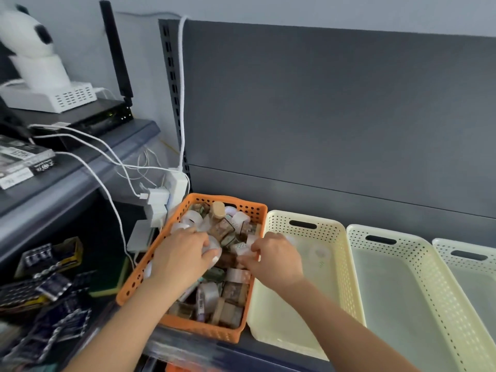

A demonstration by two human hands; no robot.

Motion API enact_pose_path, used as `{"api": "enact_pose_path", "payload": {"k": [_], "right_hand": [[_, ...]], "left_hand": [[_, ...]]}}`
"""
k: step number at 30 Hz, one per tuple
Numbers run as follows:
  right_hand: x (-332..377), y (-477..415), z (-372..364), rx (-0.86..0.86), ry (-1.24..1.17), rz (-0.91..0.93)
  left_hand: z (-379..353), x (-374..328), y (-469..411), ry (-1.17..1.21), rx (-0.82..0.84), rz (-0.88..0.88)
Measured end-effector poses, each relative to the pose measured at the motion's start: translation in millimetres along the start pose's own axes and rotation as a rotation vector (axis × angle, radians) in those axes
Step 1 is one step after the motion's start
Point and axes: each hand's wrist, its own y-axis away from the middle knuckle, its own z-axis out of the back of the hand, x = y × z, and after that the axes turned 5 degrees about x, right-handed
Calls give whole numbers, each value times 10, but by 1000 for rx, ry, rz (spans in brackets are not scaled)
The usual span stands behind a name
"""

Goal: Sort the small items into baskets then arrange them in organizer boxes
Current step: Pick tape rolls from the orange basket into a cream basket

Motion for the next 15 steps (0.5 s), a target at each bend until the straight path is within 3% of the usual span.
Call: {"api": "enact_pose_path", "payload": {"k": [8, 15], "right_hand": [[156, -53, -100, 38, 3, -60], [80, -28, 59, 39, -427, -116]], "left_hand": [[-85, 71, 78, 252, 132, 61], [58, 23, -18, 375, 81, 24]]}}
